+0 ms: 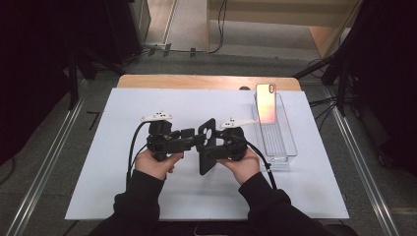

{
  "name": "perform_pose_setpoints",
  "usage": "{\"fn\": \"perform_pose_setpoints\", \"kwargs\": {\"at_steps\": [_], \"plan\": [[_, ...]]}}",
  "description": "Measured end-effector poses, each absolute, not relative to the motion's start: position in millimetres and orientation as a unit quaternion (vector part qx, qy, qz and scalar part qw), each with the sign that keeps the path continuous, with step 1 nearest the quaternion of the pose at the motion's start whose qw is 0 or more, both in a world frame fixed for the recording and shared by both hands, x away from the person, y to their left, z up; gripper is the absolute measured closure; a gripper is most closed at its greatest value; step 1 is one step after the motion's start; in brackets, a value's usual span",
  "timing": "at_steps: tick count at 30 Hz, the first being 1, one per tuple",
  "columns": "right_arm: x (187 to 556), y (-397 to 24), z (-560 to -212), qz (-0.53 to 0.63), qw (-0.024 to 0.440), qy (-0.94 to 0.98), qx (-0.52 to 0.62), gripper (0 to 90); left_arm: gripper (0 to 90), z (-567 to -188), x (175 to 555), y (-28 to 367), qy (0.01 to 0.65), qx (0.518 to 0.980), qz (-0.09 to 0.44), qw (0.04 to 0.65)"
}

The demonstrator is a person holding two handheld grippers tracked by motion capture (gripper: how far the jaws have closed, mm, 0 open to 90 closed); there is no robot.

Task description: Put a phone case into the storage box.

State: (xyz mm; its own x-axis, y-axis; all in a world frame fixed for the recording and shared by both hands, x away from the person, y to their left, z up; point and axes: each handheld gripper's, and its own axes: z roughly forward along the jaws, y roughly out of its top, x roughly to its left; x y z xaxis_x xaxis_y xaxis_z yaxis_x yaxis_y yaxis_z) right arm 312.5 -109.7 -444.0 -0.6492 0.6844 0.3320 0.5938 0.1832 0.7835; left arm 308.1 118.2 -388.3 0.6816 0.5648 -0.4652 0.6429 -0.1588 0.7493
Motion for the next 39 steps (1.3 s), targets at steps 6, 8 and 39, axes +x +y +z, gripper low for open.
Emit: {"fn": "perform_pose_setpoints", "kwargs": {"at_steps": [6,8,39], "plan": [[314.7,-115.7,-442.6,0.481,0.053,0.766,0.423,11.8,34.8,-385.2,309.5,124.5,0.397,0.77,-0.065,0.495],[315.5,-118.0,-442.2,0.48,0.056,0.765,0.425,11.8,34.8,-385.9,309.7,126.8,0.396,0.775,-0.067,0.487],[317.2,-135.3,-424.2,0.48,0.056,0.768,0.42,11.8,28.5,-454.1,298.0,163.7,0.372,0.837,-0.087,0.391]]}}
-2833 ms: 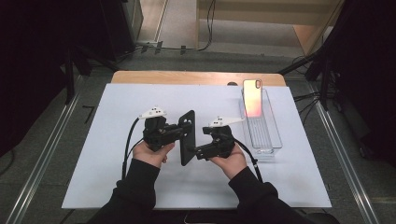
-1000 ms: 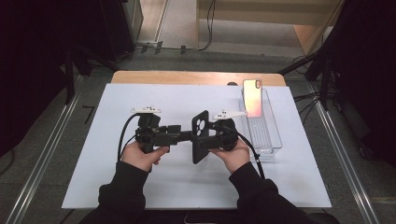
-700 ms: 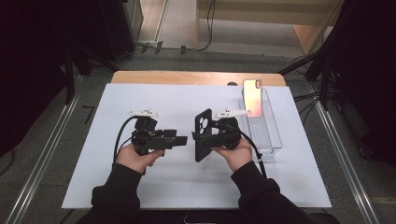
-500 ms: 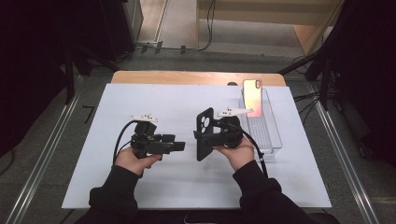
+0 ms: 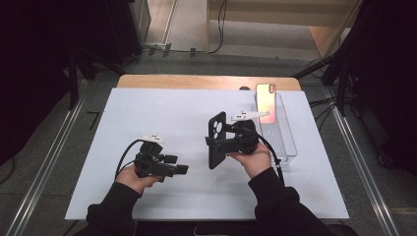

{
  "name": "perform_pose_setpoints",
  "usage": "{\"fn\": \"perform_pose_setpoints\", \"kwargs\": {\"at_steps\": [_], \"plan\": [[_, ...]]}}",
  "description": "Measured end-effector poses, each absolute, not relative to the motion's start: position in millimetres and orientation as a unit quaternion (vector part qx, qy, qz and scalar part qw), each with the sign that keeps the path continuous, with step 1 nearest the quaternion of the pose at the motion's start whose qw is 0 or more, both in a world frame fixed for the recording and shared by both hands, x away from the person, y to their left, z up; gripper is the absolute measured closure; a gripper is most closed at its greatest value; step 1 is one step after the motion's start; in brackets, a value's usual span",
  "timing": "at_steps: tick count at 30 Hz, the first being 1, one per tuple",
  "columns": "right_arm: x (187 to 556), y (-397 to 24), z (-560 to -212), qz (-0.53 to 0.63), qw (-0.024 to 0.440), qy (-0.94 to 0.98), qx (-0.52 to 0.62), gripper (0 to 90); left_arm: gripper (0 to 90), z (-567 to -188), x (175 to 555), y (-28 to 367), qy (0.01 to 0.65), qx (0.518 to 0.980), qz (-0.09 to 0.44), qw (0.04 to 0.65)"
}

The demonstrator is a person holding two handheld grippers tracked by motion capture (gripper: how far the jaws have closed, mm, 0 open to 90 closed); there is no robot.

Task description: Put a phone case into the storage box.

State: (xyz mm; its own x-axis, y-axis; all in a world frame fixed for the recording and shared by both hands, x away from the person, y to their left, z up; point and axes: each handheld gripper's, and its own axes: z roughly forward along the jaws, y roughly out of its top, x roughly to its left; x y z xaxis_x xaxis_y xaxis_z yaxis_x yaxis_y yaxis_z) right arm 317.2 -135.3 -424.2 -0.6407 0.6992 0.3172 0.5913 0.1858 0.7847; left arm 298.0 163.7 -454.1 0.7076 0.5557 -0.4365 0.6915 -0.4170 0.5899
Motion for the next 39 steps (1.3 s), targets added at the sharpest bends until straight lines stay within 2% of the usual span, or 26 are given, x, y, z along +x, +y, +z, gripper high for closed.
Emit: {"fn": "perform_pose_setpoints", "kwargs": {"at_steps": [11,25,33,39], "plan": [[318.8,-144.0,-414.8,0.472,0.063,0.773,0.419,11.8,28.5,-459.3,291.0,180.6,0.376,0.838,-0.064,0.39],[326.7,-176.0,-389.5,0.487,0.068,0.756,0.433,11.8,28.5,-460.7,293.7,193.1,0.396,0.828,-0.057,0.392],[333.9,-195.9,-377.2,0.481,0.108,0.751,0.44,11.8,28.5,-461.1,289.2,196.6,0.402,0.827,-0.052,0.391],[342.0,-214.8,-372.7,0.484,0.12,0.734,0.461,11.9,28.5,-460.6,286.4,201.9,0.407,0.822,-0.05,0.395]]}}
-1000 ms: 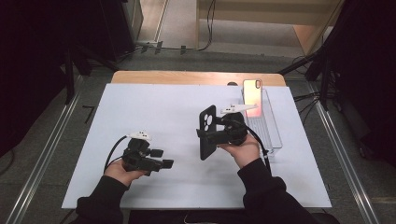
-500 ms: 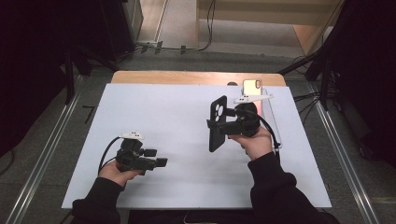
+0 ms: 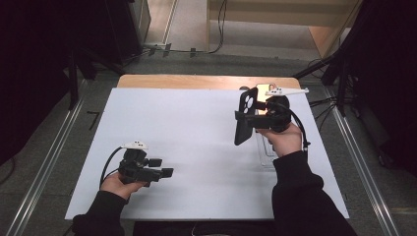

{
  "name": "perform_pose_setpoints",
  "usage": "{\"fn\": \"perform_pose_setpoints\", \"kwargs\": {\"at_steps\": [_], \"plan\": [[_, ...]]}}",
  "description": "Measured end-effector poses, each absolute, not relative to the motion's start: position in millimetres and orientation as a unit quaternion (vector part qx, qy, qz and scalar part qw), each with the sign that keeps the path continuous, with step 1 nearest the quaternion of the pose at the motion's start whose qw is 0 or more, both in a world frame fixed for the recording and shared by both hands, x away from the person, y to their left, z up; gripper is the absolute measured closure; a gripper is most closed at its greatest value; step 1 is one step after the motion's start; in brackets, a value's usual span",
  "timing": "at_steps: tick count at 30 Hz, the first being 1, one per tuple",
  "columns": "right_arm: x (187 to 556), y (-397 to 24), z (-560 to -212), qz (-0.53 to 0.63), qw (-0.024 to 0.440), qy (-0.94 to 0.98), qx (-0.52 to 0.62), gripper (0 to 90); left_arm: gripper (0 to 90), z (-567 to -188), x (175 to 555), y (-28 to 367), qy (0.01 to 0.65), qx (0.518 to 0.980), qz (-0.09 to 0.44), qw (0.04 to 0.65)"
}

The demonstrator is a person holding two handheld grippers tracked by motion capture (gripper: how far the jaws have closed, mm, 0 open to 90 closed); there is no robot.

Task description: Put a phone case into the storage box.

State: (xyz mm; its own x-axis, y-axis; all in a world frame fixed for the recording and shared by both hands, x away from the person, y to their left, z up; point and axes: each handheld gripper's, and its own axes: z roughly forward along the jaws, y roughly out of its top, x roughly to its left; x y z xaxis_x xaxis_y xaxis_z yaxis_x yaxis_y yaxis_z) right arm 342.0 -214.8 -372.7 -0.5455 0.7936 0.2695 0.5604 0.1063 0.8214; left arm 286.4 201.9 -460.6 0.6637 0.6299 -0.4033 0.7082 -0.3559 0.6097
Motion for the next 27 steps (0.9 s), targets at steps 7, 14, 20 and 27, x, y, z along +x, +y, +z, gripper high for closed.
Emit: {"fn": "perform_pose_setpoints", "kwargs": {"at_steps": [7,14,20,27], "plan": [[350.4,-239.5,-370.6,0.474,0.153,0.718,0.486,11.9,28.5,-460.2,283.9,208.3,0.416,0.816,-0.046,0.398],[356.8,-259.5,-372.6,0.464,0.171,0.704,0.51,11.9,28.5,-460.6,282.6,209.7,0.419,0.816,-0.044,0.395],[359.0,-274.4,-375.4,0.46,0.188,0.686,0.531,11.9,28.5,-461.4,283.1,208.3,0.416,0.819,-0.045,0.392],[361.9,-289.4,-382.9,0.445,0.214,0.667,0.558,12.0,28.5,-461.7,282.8,206.1,0.415,0.821,-0.046,0.391]]}}
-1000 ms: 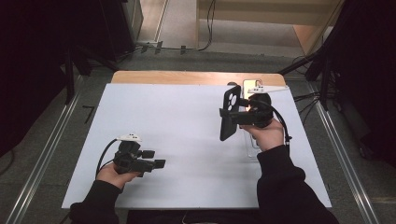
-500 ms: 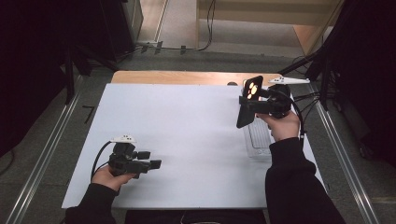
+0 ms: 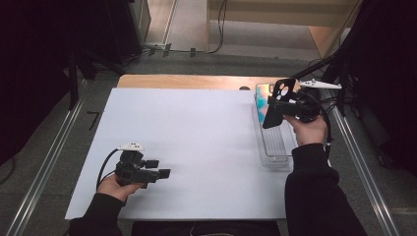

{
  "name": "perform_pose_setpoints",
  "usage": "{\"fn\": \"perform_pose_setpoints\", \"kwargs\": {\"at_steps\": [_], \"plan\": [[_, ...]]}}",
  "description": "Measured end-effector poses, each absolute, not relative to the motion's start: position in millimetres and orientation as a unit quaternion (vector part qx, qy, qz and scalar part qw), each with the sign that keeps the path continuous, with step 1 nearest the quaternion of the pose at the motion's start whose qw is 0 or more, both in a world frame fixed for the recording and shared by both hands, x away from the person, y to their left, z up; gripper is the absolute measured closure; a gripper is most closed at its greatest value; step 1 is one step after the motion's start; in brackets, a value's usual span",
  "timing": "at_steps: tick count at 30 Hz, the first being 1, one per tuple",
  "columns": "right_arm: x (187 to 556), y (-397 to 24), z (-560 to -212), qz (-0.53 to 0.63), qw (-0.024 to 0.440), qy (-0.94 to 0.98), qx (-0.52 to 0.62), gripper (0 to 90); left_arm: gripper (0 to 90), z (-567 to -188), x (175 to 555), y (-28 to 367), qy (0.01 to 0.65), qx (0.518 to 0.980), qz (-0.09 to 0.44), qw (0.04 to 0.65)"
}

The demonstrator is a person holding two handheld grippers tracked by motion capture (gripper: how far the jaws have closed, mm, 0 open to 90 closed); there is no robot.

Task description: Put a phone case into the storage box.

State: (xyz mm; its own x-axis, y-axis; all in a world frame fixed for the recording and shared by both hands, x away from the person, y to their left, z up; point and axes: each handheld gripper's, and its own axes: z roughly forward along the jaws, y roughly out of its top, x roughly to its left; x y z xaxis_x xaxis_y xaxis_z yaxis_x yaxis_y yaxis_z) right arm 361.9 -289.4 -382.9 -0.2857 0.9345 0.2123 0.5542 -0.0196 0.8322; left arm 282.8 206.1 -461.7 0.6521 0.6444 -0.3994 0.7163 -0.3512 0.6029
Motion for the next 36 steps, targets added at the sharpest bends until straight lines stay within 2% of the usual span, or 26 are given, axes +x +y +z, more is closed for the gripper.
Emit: {"fn": "perform_pose_setpoints", "kwargs": {"at_steps": [11,24,36], "plan": [[376.2,-291.3,-403.5,0.406,0.228,0.668,0.58,12.0,28.5,-460.3,283.1,205.7,0.416,0.819,-0.04,0.394],[410.4,-280.3,-435.3,0.366,0.229,0.679,0.594,11.9,28.5,-461.8,284.7,205.6,0.417,0.818,-0.038,0.394],[440.1,-270.7,-451.0,0.338,0.237,0.682,0.603,11.9,28.5,-465.5,286.0,197.4,0.413,0.823,-0.039,0.388]]}}
